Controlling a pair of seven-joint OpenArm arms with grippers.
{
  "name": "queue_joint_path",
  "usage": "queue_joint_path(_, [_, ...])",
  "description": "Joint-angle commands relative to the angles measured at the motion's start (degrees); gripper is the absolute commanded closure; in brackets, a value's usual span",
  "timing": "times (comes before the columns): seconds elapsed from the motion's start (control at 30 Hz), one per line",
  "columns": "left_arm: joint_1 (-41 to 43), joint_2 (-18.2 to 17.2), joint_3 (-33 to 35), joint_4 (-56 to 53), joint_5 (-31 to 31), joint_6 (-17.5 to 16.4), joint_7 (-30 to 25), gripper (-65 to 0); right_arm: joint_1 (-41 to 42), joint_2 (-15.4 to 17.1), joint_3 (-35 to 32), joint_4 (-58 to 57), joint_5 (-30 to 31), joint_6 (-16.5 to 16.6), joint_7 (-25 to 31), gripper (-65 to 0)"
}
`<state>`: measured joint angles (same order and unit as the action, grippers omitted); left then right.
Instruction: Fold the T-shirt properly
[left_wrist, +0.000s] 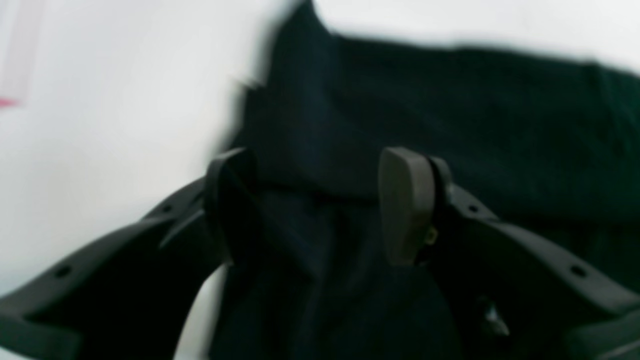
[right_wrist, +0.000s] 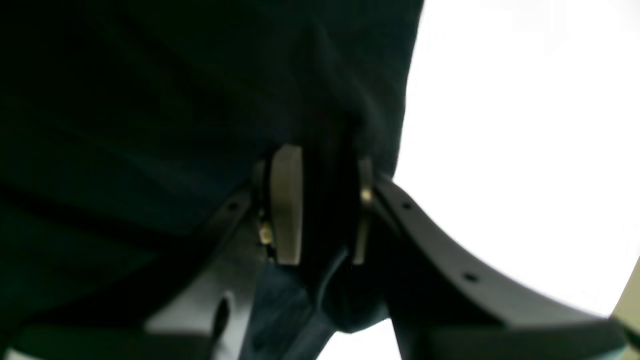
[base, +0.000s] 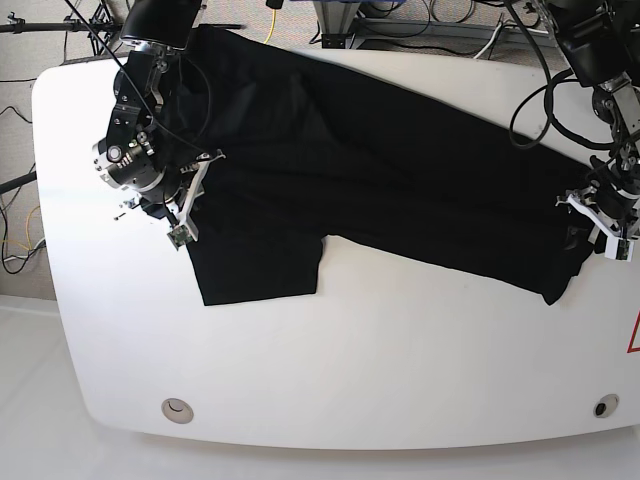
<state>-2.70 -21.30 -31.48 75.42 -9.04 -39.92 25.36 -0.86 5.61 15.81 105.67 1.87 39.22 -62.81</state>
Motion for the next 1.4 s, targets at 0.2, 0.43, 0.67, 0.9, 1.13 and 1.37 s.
queue_joint_path(0.2, [0.5, -0.9, -3.1, 8.6, -0.9, -0.1, -1.1, -35.9, 7.1, 0.4, 0.0, -0.3, 0.5, -0.1, -0.2, -18.5])
queue_joint_path(0.43, [2.8, -0.9, -5.8, 13.9, -0.9, -0.1, -1.1, -36.1, 13.1, 0.3, -0.1, -8.1, 0.5, 0.0, -0.1, -43.6])
queue_joint_path(0.67, [6.1, -0.9, -6.3, 18.6, -0.9, -0.1, -1.1, -36.1, 19.0, 0.6, -0.1, -19.1, 0.5, 0.1, 4.6, -49.4])
queue_joint_path(0.9, [7.9, 1.5, -9.4, 22.7, -0.9, -0.1, -1.1, -36.1, 23.6, 2.2, -0.2, -31.3, 0.4, 0.1, 11.6, -49.4])
queue_joint_path(1.13, [8.0, 3.1, -14.4, 25.0, -0.9, -0.1, -1.1, -36.1, 26.5, 4.0, -0.1, -42.4, 0.4, 0.0, 19.5, -49.4])
queue_joint_path(1.37, [8.0, 2.8, -17.1, 25.0, -0.9, -0.1, -1.1, -36.1, 28.2, 6.2, 0.0, -50.8, 0.4, -0.1, 25.8, -49.4])
